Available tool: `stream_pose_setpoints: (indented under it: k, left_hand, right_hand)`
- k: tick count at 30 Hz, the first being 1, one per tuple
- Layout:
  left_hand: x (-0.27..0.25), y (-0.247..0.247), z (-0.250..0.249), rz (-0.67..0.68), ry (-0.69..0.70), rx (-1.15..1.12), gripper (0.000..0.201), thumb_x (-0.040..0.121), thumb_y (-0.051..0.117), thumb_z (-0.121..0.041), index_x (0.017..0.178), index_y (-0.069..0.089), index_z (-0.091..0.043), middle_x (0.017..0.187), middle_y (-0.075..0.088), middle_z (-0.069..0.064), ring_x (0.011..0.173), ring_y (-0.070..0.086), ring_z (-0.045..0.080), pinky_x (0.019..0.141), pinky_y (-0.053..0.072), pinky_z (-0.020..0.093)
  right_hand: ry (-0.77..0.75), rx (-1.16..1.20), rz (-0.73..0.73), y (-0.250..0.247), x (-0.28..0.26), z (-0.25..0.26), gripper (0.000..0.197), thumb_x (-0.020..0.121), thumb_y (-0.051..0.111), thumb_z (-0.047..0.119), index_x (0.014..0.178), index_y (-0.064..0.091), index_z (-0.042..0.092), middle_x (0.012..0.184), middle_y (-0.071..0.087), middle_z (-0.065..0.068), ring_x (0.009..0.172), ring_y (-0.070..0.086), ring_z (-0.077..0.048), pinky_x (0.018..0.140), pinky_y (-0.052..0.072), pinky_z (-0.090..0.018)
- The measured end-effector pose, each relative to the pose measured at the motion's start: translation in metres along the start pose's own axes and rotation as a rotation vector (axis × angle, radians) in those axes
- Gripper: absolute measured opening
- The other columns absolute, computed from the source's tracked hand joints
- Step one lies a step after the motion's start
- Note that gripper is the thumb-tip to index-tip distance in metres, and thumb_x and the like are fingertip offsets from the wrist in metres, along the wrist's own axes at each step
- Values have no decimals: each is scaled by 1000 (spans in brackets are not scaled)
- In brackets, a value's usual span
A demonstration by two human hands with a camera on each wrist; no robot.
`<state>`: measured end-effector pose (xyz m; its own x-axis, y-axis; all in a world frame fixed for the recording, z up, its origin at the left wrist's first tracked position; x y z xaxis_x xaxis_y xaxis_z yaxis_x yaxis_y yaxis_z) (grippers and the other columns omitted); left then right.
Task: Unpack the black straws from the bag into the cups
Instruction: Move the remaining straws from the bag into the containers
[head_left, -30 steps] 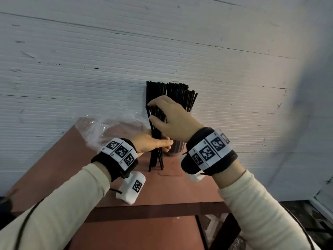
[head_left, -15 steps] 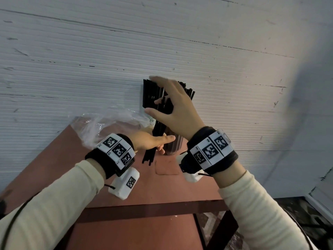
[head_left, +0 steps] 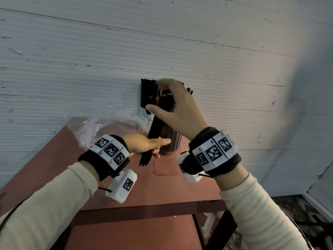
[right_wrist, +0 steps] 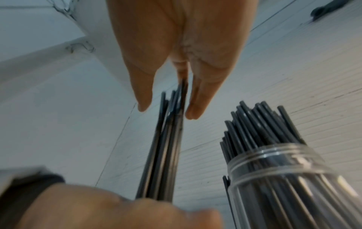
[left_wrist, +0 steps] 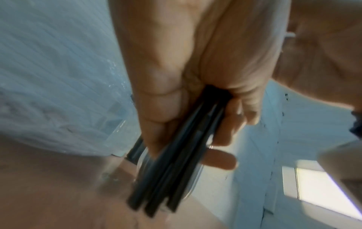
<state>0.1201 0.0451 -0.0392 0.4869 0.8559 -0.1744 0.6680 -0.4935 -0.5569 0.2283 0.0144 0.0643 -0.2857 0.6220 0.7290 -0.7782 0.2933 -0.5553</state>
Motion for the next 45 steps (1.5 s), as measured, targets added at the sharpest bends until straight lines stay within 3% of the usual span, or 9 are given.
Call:
stream_pose_setpoints:
  k: [4,7,11,15,18,21,27,31,45]
  left_hand:
    - [-16,-6,-21,19,92,-3,50,96,46,-47,59,46,-13,62,49,2,72,62,11,83,42,22]
    - [-26,-4,-38,66,154,128,45,100,44,-36,63,48,-10,67,53,5,59,54,2,66,41,4]
    - [-23,-1,-50,26,203,242,32,97,52,-33,66,44,-28,46,51,-13,47,51,-4,54,41,7]
    - [-9,-2,-49,-59,333,-31,13,80,71,-44,81,59,-38,75,60,-13,70,58,-4,69,46,11]
    - [13,-24,-35,-399,483,-366,60,53,87,-54,97,47,-43,106,56,-8,101,57,7,94,47,33]
    - [25,-41,-37,-580,514,-423,89,43,85,-52,113,31,-43,125,42,-6,121,42,4,101,32,19]
    - [63,-51,-41,-322,398,-307,121,44,94,-40,140,21,-34,136,50,-2,127,49,8,112,35,37]
    - [75,-50,-48,-216,439,-258,66,67,85,-3,124,52,-11,110,68,0,103,65,7,91,48,27]
    - [70,-58,-47,-149,495,-205,97,34,74,-83,113,54,-31,113,67,-7,108,63,3,90,48,19]
  right_hand:
    - [172,63,-42,-22,-9,0,77,69,79,52,130,42,25,118,49,6,99,54,-2,77,45,-13]
    - [194,73,218,-11,-14,-6,52,71,79,51,109,58,23,95,58,4,82,54,-3,70,44,-17]
    - [145,107,403,8,-20,-15,16,83,75,29,81,67,15,72,65,-6,67,62,-16,66,53,-35]
    - [130,153,254,-18,-4,-17,23,90,67,15,71,63,3,50,54,14,49,54,-2,51,39,-10]
    - [146,199,56,-54,19,-22,28,90,65,14,70,59,-4,42,45,12,37,42,-5,44,34,-13]
    - [136,228,-69,-80,41,-26,29,89,66,13,72,59,-10,52,52,-7,35,40,-12,40,33,-19]
    - [174,189,-58,-88,64,-38,31,88,65,15,77,59,-12,61,58,-15,36,40,-13,39,31,-18]
    - [149,145,60,-81,70,-44,29,91,64,16,78,60,-10,62,57,-12,38,42,-11,40,32,-18]
    - [77,102,164,-80,72,-43,25,90,66,14,77,62,-7,43,48,12,38,41,-7,42,33,-16]
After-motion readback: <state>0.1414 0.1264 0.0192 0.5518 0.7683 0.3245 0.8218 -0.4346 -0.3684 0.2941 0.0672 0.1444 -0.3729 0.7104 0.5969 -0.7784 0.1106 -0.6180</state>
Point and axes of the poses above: each hand's wrist, its own x-axis towards the middle knuckle, its own y-axis out of the palm, z = x × y, the point moved 4 cm from there along x, towards the middle knuckle
